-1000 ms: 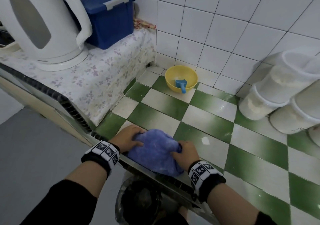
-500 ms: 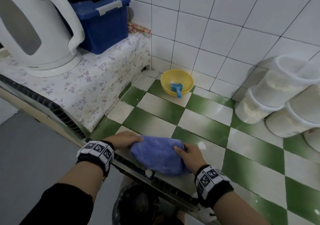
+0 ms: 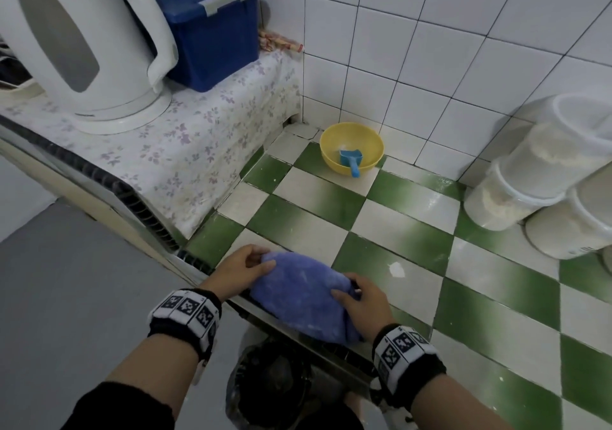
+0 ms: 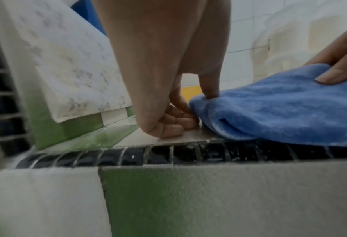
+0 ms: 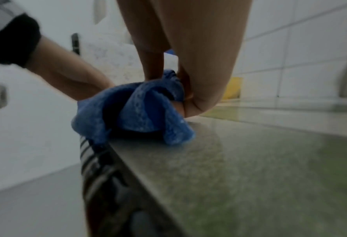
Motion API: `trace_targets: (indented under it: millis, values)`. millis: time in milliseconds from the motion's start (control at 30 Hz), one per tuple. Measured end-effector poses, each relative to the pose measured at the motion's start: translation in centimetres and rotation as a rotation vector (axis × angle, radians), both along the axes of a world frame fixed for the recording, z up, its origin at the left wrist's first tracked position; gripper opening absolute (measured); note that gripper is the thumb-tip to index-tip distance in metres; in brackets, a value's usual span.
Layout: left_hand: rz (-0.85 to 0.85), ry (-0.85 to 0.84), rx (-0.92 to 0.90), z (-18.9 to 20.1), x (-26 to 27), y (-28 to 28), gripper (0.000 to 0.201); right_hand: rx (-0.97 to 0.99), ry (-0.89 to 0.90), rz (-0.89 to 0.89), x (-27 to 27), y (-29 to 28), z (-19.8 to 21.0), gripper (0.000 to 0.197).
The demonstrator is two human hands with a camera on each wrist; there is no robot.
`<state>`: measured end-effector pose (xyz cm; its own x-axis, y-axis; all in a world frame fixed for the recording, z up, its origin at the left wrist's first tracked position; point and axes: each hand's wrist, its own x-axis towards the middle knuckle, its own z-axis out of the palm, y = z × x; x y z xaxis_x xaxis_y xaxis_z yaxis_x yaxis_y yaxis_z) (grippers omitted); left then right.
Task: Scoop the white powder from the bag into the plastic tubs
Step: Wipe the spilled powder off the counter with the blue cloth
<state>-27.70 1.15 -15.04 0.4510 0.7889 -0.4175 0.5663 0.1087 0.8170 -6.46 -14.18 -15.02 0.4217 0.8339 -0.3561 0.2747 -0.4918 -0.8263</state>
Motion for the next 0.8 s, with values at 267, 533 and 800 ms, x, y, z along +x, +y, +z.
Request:
trace_targets:
  millis: [267,533,800]
  values:
    - [-0.03,-0.013,-0.038,0.3,1.3,0.1,0.026,0.046,0.18,-0.051,1.0,0.6,0.3,0.023]
    - [0.287,-0.265,-0.132,3.0,3.6,3.4,0.022,0.141,0.318,-0.002,2.2,6.7,2.9,0.019]
    - [0.468,-0.413,-0.098,7.1,6.8,14.6,0.022,0.145,0.57,-0.178,1.9,20.5,5.6,0.016]
